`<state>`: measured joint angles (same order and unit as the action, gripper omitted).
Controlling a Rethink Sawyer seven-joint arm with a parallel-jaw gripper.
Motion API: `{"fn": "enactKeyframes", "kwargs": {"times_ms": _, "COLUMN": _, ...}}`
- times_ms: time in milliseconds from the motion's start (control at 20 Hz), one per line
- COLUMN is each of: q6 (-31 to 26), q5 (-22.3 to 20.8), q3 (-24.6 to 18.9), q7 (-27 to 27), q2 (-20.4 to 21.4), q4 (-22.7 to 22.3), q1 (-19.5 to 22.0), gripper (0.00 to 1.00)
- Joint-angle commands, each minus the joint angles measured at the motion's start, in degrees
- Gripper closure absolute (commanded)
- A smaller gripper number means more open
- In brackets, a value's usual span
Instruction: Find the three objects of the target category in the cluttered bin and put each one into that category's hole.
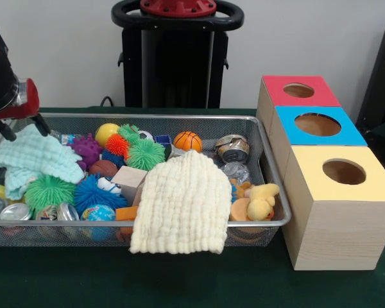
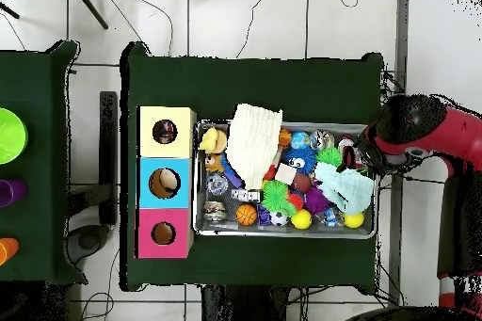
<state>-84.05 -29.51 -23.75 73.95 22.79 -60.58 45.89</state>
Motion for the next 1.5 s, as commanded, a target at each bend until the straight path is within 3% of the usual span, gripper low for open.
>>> {"fn": "enactKeyframes", "kwargs": {"times_ms": 50, "q6": -1.9, "q5": -2.1, "q3": -2.5, "q7": -18.1, "q2": 1.0, "q4": -6.5, "q1": 1.0, "gripper": 0.00}}
{"fn": "enactKeyframes", "kwargs": {"times_ms": 1500, "q6": 5.4, "q5": -3.1, "q3": -3.7, "q7": -16.2, "q2": -1.8, "q4": -11.5, "q1": 3.5, "gripper": 0.00}}
